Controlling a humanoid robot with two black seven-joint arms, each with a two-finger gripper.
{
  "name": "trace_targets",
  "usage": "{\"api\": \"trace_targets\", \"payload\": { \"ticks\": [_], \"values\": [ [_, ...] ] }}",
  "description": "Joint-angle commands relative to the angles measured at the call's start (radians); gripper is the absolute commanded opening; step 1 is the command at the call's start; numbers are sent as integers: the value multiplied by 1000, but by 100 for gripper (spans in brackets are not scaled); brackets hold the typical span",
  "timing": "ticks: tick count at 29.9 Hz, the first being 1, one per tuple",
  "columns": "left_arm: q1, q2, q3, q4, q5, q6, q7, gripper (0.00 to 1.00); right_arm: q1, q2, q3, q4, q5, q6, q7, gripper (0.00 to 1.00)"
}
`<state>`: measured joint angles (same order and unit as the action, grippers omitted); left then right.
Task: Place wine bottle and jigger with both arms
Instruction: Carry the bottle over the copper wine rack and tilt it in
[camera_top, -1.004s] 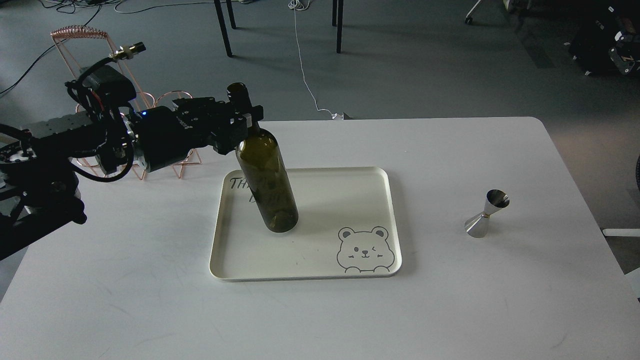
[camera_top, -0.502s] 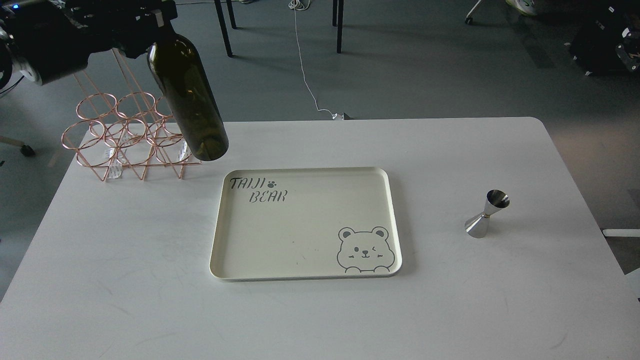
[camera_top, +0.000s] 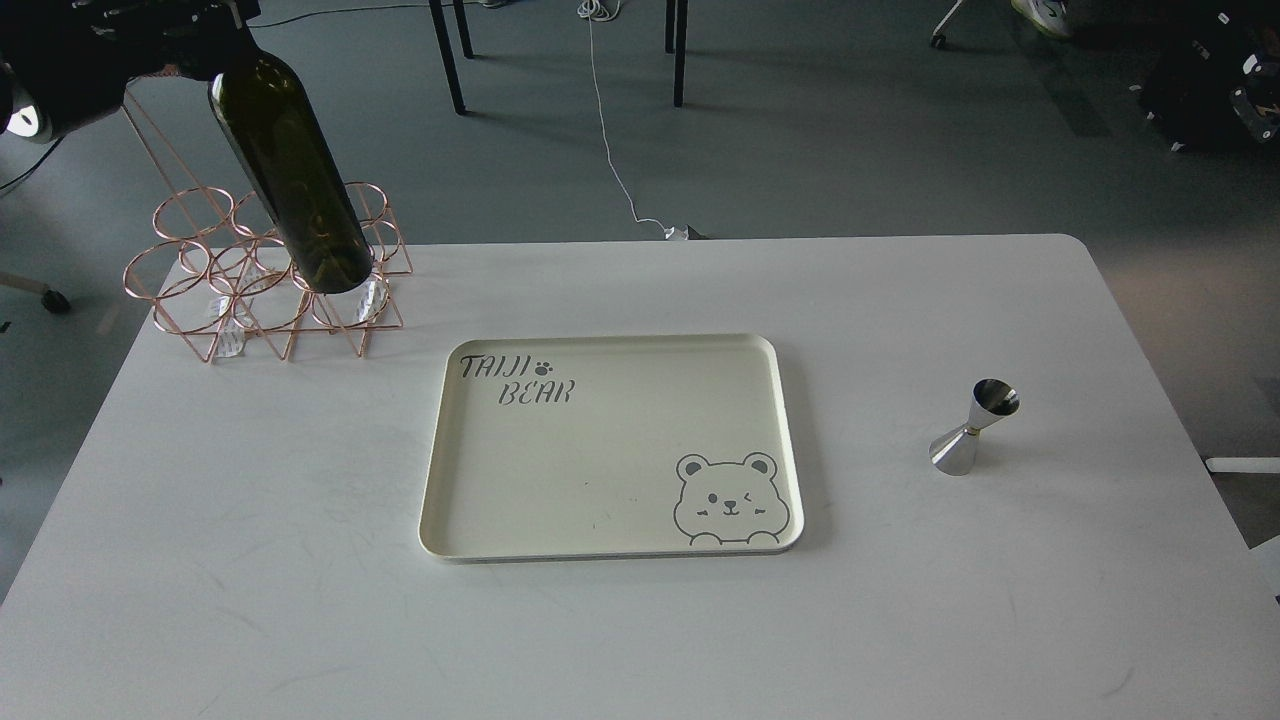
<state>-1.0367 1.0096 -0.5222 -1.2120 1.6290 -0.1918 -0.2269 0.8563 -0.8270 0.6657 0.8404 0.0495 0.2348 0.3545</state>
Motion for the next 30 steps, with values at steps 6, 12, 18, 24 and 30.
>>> {"api": "trace_targets", "payload": {
  "ticks": [6, 12, 18, 24, 30],
  "values": [
    [-3, -9, 2, 40, 2, -1, 0, 18, -2, 0, 0, 0, -2, 0, 1, 100],
    [-17, -8, 1, 55, -7, -1, -2, 18, -2, 0, 0, 2, 1, 0, 1, 100],
    [-17, -16, 5, 55, -6, -1, 0, 18, -2, 0, 0, 3, 1, 0, 1, 100],
    [-8, -46, 7, 55, -3, -1, 0, 19, 0, 0, 0, 3, 1, 0, 1, 100],
    [-2, -49, 63, 55, -8, 5, -2, 19, 0, 0, 0, 3, 1, 0, 1, 100]
  ]
}}
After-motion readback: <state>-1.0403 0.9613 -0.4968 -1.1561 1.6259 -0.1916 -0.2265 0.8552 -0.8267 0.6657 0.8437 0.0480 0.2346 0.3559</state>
